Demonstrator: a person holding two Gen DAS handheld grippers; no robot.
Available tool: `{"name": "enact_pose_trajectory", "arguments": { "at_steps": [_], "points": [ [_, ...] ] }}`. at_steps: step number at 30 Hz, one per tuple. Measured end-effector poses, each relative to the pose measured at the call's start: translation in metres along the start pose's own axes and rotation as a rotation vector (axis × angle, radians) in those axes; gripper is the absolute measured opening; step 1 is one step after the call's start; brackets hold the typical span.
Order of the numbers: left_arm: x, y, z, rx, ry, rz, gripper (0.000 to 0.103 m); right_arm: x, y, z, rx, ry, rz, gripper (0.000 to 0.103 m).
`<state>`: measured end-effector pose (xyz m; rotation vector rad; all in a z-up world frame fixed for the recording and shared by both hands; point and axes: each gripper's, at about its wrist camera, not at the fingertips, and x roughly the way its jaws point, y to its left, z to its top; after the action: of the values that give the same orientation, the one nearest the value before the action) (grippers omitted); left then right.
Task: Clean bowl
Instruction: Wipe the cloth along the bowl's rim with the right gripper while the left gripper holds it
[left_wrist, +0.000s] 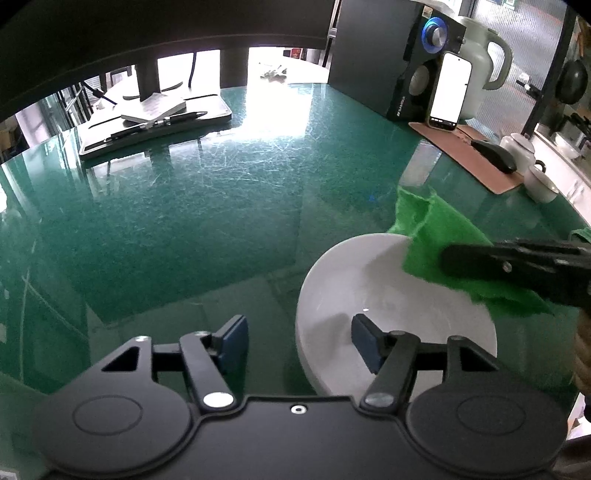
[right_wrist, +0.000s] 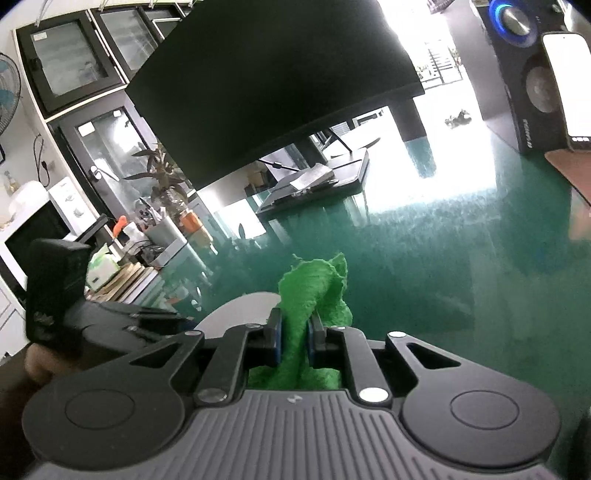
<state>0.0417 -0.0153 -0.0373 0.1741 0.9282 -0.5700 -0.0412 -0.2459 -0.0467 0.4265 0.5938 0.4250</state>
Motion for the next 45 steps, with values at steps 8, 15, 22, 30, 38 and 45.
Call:
{"name": "enact_pose_trajectory", "arguments": {
  "at_steps": [8, 15, 22, 30, 38, 45],
  "points": [
    [0.0, -0.002, 0.0, -0.011, -0.002, 0.015, 0.063, 0.04, 0.001, 0.018, -0.015, 0.016, 0.027, 0.02],
    [0.001, 0.0, 0.0, -0.014, -0.009, 0.028, 0.063, 0.021, 0.003, 0.008, -0.019, -0.002, -0.002, 0.02],
    [0.002, -0.003, 0.002, 0.004, -0.013, 0.04, 0.062, -0.014, 0.005, -0.012, -0.024, 0.002, 0.01, 0.022],
    [0.001, -0.007, 0.0, 0.002, -0.018, 0.05, 0.062, 0.009, -0.009, -0.001, 0.002, -0.021, -0.012, 0.021],
    [0.001, -0.006, 0.001, 0.007, -0.018, 0.049, 0.062, -0.004, 0.012, -0.022, -0.066, -0.018, -0.011, 0.029],
    [0.0, -0.008, 0.001, 0.01, -0.018, 0.056, 0.062, -0.02, -0.005, -0.019, 0.032, -0.085, 0.039, 0.043]
  ]
}}
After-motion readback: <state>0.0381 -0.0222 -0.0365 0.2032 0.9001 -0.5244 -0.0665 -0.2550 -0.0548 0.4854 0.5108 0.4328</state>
